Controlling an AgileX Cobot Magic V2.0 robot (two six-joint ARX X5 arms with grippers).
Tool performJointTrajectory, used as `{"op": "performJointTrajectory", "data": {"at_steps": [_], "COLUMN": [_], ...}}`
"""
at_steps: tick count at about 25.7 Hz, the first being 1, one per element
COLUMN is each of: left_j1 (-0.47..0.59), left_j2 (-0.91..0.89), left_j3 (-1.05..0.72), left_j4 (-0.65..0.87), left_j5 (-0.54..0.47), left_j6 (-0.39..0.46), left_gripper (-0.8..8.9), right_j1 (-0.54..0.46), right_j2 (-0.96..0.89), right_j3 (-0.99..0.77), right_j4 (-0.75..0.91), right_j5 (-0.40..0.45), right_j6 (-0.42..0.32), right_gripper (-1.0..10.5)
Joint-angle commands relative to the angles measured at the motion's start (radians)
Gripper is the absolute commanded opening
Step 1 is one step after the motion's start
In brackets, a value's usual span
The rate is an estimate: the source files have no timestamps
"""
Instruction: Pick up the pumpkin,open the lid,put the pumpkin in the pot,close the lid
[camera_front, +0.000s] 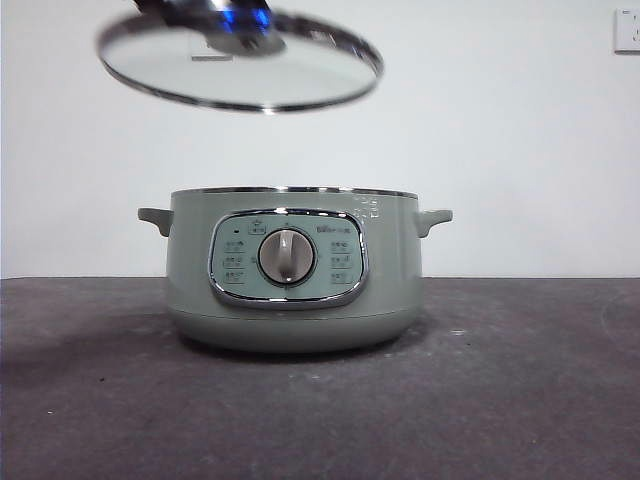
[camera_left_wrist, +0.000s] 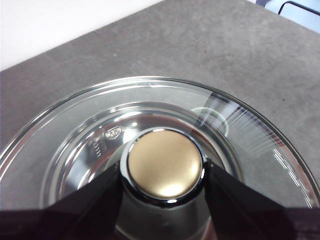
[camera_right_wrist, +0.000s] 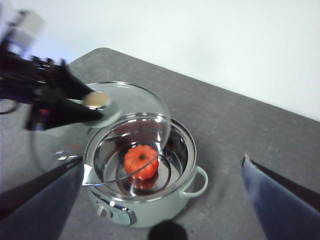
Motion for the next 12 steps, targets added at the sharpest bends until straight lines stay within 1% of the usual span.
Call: {"op": "performJointTrajectory", "data": {"at_steps": [1,6,12], "left_j1": [-0.009,-0.013,-0.013], "left_j2": [0.033,0.119,0.184], "left_j3": [0.007,0.007,0.007], "left_j4": [0.088,0.163,0.210], "left_j5": [0.010,0.008,0.008], "left_j6": [0.017,0.039,0.039], "left_gripper": [-0.09,-0.09,-0.09], "right_j1": [0.002,0.002,0.002], "right_j2": [-0.012,-0.029,-0.029], "right_j3": [0.001,0.001,0.001], "right_j4": [-0.015,-0.049,-0.075], "right_j5": [-0.001,-0.001,-0.001], "right_j6": [0.018,0.023,0.024], "right_gripper": [6.0,6.0,6.0]}}
